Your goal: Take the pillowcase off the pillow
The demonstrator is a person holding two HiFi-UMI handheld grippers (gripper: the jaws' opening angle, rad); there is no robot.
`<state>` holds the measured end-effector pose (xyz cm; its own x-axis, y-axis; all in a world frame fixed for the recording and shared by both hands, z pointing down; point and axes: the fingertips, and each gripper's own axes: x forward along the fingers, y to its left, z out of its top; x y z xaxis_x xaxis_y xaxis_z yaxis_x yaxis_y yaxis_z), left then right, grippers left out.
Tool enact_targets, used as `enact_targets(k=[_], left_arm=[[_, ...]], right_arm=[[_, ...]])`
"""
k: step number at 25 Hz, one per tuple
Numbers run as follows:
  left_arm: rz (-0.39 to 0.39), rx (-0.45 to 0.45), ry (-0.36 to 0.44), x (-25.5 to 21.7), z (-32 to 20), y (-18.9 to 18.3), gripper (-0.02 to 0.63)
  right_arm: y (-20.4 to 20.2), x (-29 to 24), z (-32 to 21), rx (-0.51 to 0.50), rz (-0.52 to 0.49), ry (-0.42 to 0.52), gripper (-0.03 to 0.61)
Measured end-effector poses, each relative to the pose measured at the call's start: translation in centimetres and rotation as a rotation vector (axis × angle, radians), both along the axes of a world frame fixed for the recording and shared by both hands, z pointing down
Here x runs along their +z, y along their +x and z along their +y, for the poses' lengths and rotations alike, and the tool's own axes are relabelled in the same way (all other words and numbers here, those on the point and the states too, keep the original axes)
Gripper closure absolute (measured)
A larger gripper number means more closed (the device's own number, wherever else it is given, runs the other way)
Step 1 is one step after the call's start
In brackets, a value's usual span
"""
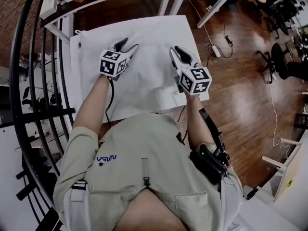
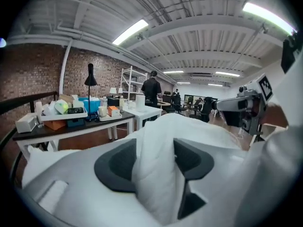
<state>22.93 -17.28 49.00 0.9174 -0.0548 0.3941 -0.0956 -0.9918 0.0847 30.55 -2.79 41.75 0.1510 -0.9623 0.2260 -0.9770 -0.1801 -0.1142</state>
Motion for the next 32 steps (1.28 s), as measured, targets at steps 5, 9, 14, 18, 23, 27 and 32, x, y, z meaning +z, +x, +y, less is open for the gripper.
enact_targets(k=[5, 9, 14, 18, 23, 27, 32], left_arm=[[0.139, -0.067, 0.102, -5.9, -0.6, -2.7, 0.323], [0.257, -0.293, 0.149, -10.6, -2.0, -8.0, 0.593], [0.307, -0.443, 0.163, -13.0, -3.2, -13.2, 0.607], [0.334, -0.551, 0.178, -14.9, -2.9, -16.8, 0.607], [0.366, -0.594, 0.206, -17.1, -1.0, -18.4, 0.607], [0.375, -0.573, 0.215, -17.1, 2.2, -18.8, 0.607], [0.384, -0.543, 0.237, -15.9, 4.6, -18.4, 0.607]], right_arm=[[-0.1, -2.3, -1.0, 0.003, 0.028, 0.039, 0.495], [-0.5, -5.0, -1.7, 0.015, 0.054, 0.088, 0.541], [-2.0, -7.4, -4.0, 0.02, 0.119, 0.128, 0.575], [-3.4, -9.3, -3.9, 0.023, 0.156, 0.169, 0.575], [-5.0, -11.0, -3.2, 0.032, 0.185, 0.226, 0.575], [-6.3, -10.9, -1.6, 0.047, 0.176, 0.235, 0.575], [-7.1, -9.7, 0.5, 0.082, 0.162, 0.238, 0.575]])
